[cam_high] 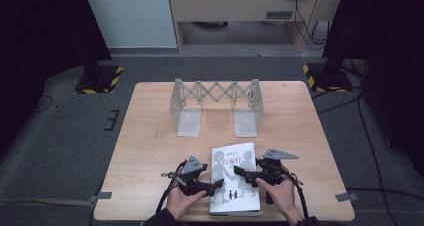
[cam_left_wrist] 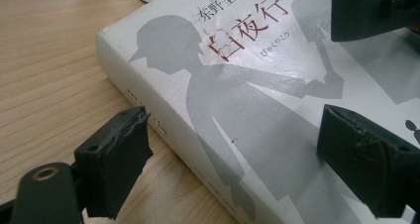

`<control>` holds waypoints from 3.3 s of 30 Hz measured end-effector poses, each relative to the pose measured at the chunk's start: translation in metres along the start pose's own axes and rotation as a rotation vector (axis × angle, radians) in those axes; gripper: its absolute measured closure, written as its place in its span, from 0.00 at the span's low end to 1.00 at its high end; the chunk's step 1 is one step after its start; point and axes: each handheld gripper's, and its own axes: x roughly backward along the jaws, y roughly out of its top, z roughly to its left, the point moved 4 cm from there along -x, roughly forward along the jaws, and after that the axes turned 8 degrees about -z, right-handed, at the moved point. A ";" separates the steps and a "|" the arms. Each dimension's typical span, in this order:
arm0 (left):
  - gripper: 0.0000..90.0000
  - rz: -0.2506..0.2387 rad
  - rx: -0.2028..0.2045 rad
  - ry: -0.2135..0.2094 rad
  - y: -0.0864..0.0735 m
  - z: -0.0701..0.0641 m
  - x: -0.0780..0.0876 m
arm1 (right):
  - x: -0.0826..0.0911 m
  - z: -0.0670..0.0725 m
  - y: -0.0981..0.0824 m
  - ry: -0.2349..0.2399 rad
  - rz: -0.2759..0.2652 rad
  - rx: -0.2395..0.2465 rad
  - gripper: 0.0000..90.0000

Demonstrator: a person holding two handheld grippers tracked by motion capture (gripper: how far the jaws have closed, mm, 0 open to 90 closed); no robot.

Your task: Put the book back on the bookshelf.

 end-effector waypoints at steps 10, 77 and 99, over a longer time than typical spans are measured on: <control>0.14 0.001 -0.005 0.003 0.000 0.000 0.001 | -0.010 0.007 -0.007 0.009 0.034 -0.003 0.26; 0.23 -0.098 0.103 -0.014 0.003 0.018 0.015 | -0.012 0.007 -0.001 0.027 0.034 -0.264 0.75; 0.13 -0.138 0.152 -0.112 0.005 0.011 0.009 | 0.004 0.029 0.026 0.123 -0.025 -0.162 0.92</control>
